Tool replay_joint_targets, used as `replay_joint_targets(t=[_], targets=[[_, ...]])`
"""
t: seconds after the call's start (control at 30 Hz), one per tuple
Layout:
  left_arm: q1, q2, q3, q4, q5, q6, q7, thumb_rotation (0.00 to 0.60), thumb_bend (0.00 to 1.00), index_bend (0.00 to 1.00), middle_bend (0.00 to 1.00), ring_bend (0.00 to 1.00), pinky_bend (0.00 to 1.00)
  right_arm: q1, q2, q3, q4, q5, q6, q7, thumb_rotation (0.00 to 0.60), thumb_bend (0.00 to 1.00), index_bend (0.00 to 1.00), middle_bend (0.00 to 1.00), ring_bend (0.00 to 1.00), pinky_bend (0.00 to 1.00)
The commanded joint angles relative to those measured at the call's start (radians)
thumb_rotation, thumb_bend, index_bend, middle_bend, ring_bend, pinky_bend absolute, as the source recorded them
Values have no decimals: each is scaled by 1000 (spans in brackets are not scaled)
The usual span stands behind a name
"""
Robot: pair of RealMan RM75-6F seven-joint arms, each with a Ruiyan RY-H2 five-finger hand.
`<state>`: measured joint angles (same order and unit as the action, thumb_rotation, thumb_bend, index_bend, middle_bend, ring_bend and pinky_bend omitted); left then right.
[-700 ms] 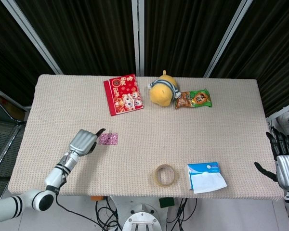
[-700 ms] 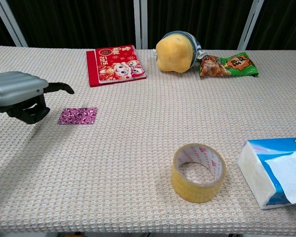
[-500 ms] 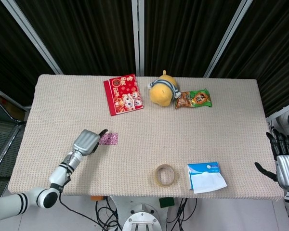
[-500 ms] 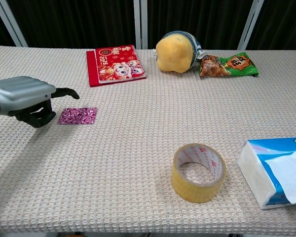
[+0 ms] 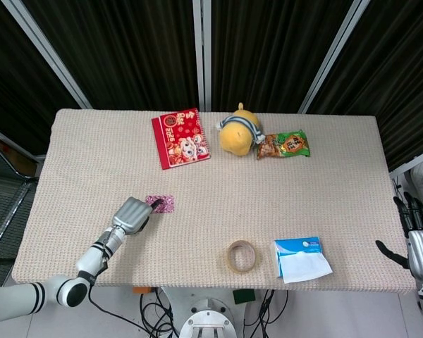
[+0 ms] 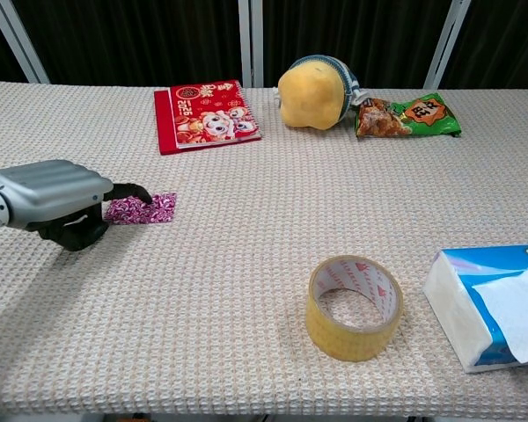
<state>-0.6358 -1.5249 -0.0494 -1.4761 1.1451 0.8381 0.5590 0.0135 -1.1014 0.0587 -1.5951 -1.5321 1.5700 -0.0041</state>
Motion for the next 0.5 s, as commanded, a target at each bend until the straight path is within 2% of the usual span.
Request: replay_joint_targets(t=[0.03,0.27,0.5], targets=[[-5,4,8,-6,-18,-2,13,600,607,158,884,849,849,-2,0,0,1,-1,2,3,571,369,0,0,0,0],[2,29,26,-39,-35,34,27,600,612,180,884,849,849,-2,-3,-1,6,-5,2,6,572,369,0,0,0,0],[25,68,68,-87,-11,62,10,600,612,205,884,848,849,-1,-7,-1,12,2,-7,9,580,369,0,0,0,0]])
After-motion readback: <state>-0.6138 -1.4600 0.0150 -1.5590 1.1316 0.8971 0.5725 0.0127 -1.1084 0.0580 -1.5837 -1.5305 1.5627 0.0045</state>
